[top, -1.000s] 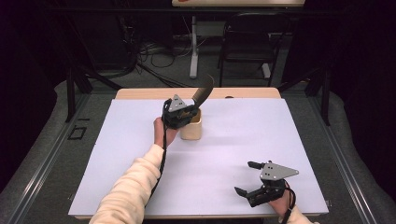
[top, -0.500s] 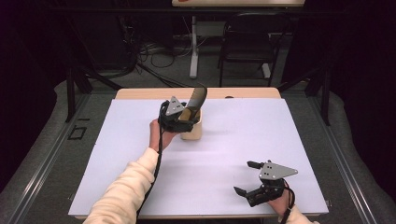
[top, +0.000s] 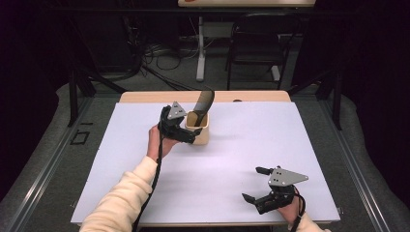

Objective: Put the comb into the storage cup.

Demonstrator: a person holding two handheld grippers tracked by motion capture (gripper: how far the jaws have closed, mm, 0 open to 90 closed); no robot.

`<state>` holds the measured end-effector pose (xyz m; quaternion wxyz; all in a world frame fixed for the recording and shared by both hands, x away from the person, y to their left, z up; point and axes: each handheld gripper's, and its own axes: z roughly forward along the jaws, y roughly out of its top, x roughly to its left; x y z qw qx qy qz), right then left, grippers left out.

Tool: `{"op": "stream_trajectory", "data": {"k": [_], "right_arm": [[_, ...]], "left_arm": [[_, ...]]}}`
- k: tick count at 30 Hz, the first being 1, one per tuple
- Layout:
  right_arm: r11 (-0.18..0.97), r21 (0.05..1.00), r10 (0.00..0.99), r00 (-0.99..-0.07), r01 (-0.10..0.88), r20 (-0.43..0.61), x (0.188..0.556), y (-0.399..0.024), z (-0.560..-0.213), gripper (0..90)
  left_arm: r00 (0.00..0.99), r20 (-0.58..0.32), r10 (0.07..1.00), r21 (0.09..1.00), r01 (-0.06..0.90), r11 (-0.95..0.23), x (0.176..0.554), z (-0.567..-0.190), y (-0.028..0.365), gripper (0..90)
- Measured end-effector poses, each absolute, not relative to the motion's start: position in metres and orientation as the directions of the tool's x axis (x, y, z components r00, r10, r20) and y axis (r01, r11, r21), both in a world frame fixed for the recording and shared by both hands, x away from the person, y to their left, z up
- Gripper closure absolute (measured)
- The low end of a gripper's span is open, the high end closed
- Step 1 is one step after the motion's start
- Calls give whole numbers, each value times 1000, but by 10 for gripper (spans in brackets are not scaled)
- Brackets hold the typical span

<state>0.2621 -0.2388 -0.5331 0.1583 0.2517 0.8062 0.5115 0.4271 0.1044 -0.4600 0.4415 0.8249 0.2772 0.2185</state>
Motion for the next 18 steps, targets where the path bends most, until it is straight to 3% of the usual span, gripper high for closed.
{"op": "stream_trajectory", "data": {"k": [18], "right_arm": [[351,903,571,-821,247,3,262,-239,-533,0]], "left_arm": [[738,133,661,827,285,-485,402,-455,126,2]]}}
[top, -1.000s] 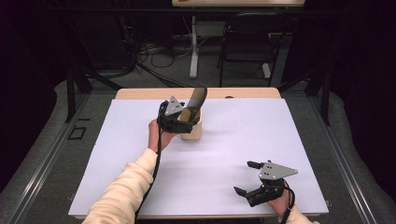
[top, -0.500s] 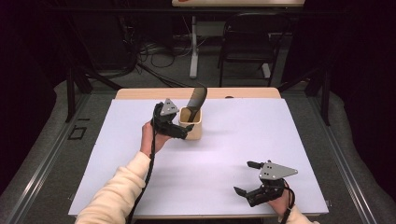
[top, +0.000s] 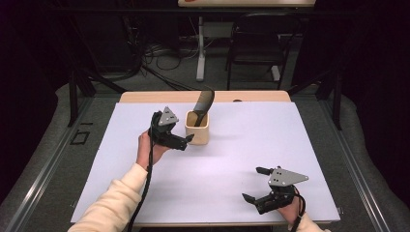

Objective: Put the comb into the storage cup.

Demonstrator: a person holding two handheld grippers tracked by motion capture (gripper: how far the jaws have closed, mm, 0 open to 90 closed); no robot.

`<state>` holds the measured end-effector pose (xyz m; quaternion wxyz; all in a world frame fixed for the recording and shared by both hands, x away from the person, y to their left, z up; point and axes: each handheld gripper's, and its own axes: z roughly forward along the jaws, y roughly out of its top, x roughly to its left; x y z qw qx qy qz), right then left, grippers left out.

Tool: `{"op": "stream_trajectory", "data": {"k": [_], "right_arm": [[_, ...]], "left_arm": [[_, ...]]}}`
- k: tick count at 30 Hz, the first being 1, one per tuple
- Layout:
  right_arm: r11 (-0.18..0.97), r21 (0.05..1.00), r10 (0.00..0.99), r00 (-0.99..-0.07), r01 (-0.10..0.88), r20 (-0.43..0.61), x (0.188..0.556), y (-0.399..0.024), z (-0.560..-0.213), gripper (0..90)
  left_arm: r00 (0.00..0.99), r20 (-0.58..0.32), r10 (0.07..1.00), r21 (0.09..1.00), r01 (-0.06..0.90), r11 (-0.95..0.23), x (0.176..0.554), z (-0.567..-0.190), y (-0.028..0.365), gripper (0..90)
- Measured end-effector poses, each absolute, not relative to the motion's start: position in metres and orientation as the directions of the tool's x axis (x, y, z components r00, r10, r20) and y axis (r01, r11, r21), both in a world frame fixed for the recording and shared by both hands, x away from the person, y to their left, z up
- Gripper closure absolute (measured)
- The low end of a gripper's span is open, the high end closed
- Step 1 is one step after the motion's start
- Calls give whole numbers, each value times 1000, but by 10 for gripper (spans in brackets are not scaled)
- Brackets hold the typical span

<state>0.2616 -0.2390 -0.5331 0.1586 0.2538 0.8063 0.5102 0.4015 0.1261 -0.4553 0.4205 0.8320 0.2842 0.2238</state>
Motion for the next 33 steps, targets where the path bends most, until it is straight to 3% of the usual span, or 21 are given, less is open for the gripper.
{"op": "stream_trajectory", "data": {"k": [33], "right_arm": [[353,901,576,-817,251,2,261,-239,-533,0]], "left_arm": [[686,104,720,837,330,-436,352,-472,169,0]]}}
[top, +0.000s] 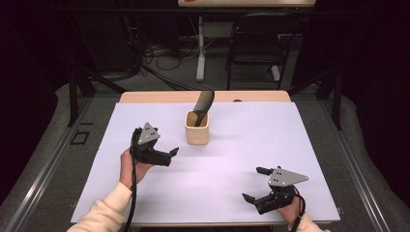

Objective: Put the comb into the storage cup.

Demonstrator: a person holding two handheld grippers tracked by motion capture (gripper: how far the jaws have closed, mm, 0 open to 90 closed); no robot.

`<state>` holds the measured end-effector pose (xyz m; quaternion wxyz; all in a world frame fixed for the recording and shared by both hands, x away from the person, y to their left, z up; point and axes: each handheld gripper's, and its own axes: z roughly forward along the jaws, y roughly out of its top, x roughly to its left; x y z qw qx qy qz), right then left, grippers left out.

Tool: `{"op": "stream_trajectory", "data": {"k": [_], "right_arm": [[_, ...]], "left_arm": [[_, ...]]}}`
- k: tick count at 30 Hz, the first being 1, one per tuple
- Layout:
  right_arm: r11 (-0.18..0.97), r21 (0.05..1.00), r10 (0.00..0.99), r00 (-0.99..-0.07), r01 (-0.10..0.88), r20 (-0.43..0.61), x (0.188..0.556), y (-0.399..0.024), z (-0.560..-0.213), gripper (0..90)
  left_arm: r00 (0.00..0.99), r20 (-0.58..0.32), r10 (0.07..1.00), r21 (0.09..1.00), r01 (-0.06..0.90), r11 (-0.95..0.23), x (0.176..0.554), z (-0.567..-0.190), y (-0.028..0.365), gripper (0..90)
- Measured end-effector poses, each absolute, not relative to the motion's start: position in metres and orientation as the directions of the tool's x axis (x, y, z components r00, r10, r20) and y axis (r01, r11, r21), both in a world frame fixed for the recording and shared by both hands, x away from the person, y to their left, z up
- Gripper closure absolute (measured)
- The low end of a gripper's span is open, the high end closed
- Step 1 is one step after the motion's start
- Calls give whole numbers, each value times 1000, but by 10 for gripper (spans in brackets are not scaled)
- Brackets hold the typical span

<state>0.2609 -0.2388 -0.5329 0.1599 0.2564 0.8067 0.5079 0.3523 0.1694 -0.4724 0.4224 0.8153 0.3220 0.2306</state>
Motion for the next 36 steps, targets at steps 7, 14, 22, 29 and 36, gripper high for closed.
{"op": "stream_trajectory", "data": {"k": [7,14,22,29,36], "right_arm": [[354,901,576,-817,251,1,261,-239,-533,0],[355,900,577,-817,252,1,261,-239,-533,0],[355,900,576,-818,252,1,261,-239,-533,0],[355,900,575,-818,251,1,261,-239,-533,0],[356,900,576,-818,251,1,261,-239,-533,0]], "left_arm": [[682,92,726,834,345,-430,340,-482,175,0],[679,93,728,831,350,-432,329,-487,181,0],[677,95,730,831,350,-432,319,-490,185,0],[679,91,728,829,354,-433,310,-495,188,0],[673,80,735,830,364,-423,304,-499,193,0]]}}
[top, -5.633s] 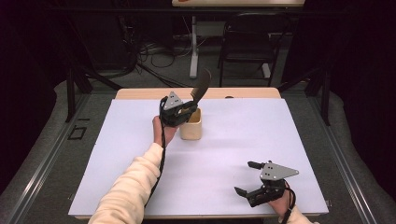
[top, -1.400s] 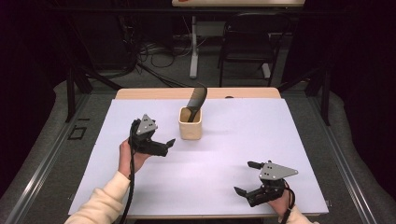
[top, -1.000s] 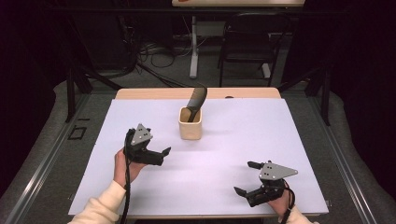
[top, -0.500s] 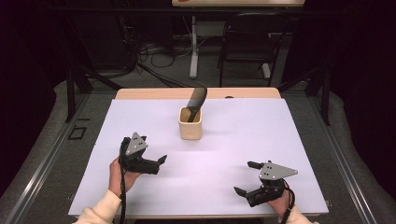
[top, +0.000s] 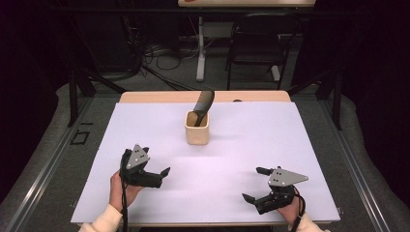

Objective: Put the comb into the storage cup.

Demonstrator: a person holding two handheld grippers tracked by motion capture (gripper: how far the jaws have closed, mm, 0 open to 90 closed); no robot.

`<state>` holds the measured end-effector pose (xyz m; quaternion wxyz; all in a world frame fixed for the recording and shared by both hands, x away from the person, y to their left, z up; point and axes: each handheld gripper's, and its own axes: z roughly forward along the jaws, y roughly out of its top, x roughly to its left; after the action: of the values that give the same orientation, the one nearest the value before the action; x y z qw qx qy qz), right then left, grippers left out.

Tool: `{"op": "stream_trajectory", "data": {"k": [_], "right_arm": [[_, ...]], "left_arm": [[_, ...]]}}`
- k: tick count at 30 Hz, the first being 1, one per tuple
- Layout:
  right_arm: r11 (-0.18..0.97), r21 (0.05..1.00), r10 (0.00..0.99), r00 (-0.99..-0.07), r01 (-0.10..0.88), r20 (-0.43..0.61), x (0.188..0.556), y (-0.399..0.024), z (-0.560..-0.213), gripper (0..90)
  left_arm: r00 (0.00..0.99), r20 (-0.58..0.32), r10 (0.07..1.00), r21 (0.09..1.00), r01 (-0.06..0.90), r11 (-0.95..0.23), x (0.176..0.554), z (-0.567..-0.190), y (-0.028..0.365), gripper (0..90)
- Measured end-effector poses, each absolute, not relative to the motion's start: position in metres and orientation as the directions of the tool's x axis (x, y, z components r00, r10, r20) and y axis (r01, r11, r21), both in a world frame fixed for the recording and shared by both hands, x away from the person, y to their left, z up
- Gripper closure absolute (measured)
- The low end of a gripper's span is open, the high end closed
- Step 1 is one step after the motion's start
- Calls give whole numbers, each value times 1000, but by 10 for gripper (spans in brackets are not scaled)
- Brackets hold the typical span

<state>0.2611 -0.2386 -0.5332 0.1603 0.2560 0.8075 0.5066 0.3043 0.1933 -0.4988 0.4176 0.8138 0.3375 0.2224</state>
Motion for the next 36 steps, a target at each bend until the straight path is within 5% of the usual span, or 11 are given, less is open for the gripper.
{"op": "stream_trajectory", "data": {"k": [36], "right_arm": [[361,898,578,-816,252,-3,261,-239,-533,0]], "left_arm": [[686,38,727,814,400,-421,267,-525,209,0]]}}
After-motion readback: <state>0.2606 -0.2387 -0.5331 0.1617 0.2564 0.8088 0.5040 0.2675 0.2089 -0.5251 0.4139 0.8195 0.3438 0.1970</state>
